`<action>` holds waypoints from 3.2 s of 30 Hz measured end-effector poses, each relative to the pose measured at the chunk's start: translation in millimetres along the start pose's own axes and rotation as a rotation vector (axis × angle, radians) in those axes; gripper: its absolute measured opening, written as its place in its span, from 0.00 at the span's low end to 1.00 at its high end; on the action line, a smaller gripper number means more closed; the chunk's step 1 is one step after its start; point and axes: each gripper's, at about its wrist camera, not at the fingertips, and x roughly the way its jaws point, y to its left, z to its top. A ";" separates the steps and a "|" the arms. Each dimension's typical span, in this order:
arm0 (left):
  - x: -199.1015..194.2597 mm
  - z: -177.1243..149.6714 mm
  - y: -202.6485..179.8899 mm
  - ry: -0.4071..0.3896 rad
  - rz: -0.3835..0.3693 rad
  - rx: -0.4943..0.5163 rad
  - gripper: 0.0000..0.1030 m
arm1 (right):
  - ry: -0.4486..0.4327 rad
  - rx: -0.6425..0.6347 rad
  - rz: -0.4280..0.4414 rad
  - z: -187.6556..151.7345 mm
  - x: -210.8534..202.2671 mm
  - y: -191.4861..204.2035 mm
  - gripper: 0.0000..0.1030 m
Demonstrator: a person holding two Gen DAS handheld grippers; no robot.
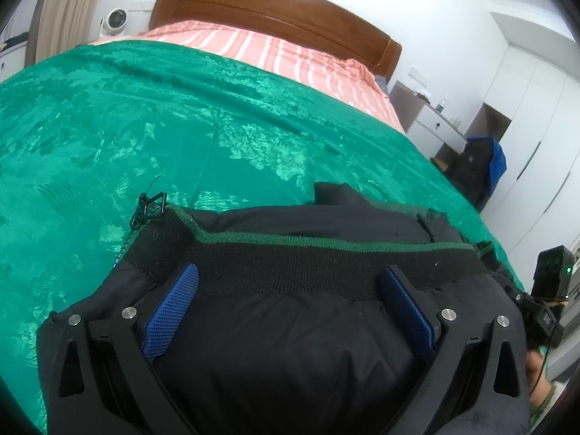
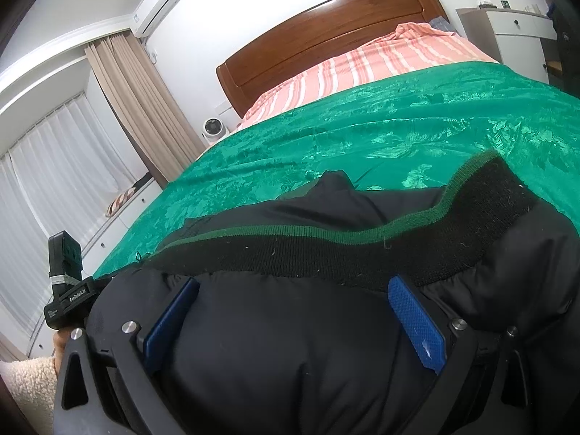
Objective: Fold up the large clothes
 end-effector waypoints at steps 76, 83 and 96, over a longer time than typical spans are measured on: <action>-104.4 -123.3 -174.0 0.108 0.024 0.384 0.91 | -0.185 0.346 -0.130 -150.3 -260.8 -38.7 0.99; -54.6 -169.5 -216.2 0.226 -0.149 0.609 0.93 | -0.088 0.546 0.077 -110.1 -191.2 -75.7 1.00; -53.5 -134.8 -172.3 0.315 -0.347 0.302 0.95 | -0.028 -0.142 -0.088 5.8 -180.2 121.8 0.35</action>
